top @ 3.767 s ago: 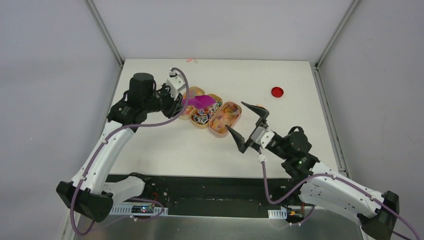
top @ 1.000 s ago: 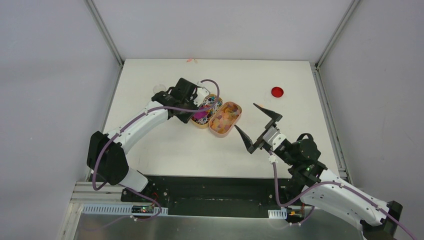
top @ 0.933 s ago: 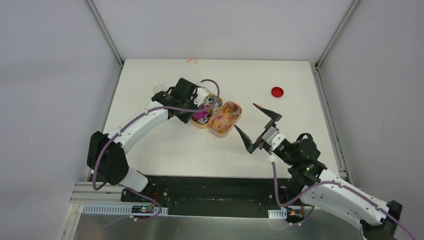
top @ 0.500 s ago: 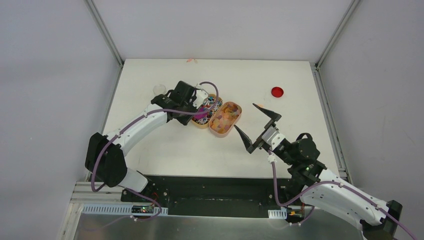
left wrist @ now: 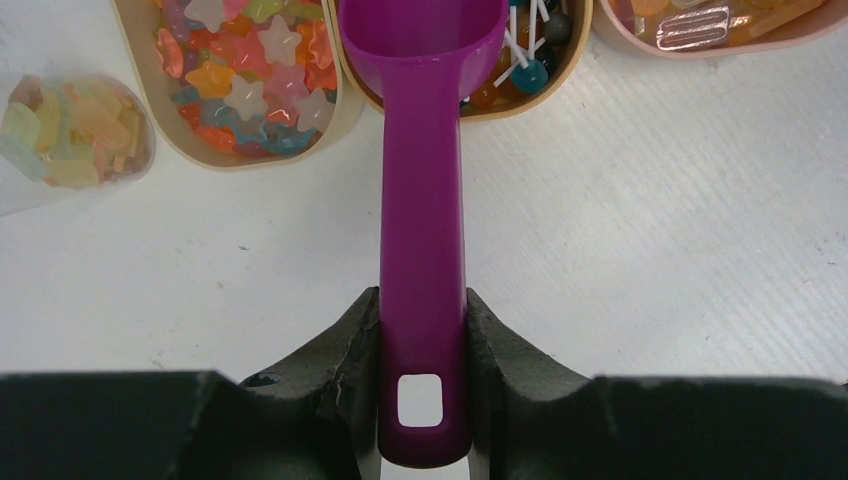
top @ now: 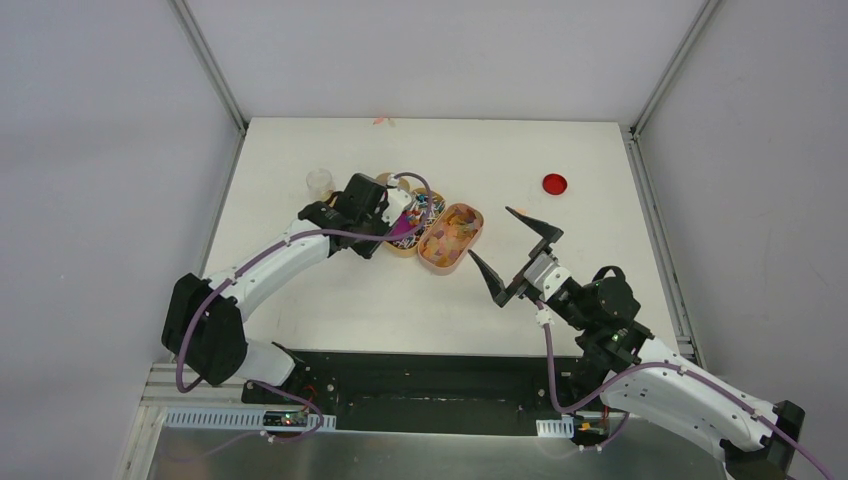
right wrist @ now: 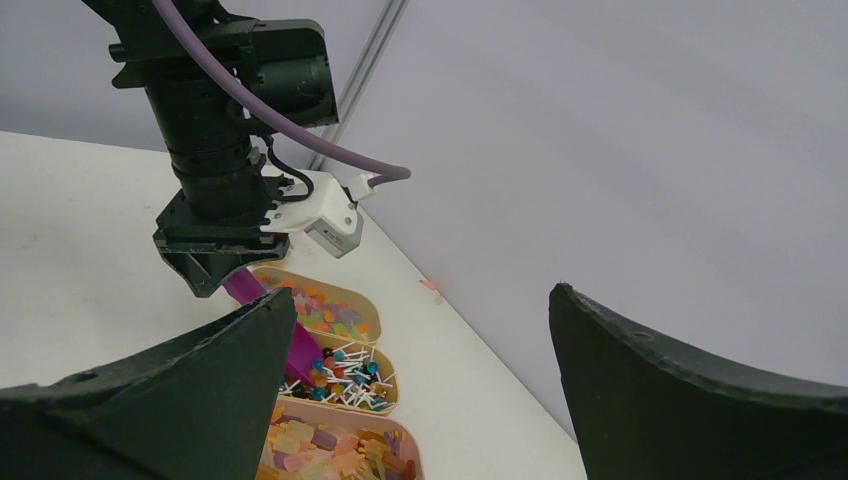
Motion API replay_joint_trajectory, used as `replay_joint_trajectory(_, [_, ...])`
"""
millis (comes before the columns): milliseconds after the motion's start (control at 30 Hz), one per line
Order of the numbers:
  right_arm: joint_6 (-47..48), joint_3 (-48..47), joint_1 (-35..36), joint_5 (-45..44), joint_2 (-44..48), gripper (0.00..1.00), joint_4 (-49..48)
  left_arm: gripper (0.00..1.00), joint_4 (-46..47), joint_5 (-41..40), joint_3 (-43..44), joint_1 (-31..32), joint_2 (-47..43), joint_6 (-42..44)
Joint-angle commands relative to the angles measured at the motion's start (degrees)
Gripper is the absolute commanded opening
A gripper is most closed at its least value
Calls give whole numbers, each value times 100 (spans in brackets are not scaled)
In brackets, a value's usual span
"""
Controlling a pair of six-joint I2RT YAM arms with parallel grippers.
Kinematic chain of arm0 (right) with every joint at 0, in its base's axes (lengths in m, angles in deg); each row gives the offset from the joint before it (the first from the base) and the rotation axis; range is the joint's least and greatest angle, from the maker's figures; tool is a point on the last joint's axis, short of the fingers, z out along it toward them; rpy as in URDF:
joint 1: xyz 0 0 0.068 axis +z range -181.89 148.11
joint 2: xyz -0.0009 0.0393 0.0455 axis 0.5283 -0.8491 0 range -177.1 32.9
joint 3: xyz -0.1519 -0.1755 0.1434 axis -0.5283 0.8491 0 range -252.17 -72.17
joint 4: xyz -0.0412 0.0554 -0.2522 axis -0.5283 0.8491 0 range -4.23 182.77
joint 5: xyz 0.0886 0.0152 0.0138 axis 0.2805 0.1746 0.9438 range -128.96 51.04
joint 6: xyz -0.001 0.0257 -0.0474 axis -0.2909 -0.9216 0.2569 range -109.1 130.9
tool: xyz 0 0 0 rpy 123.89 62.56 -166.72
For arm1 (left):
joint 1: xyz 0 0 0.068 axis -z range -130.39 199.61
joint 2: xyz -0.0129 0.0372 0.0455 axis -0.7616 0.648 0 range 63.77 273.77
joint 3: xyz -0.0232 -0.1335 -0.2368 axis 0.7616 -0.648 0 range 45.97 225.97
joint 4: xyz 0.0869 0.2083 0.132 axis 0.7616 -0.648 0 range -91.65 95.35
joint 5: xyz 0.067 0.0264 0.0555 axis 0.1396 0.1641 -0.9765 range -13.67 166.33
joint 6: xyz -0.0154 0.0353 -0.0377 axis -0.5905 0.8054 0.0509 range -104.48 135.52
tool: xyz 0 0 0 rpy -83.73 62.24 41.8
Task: Pack the candies
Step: Scoop the fake candies from the storage box.
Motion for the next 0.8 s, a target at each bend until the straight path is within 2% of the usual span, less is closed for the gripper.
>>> replay_joint_trajectory(0, [-68,-46,-16,-40,52,99,-222,0,310,-114,-214,45,-261,-127])
replay_joint_trajectory(433, [-77,-62,-9,-28,113,99,-196,0,612,-47,-266,44,-208,-389])
replay_joint_trajectory(767, [-102,-68,-13,2,163,99,-161,0,696,-422,-328,45,-163,-101])
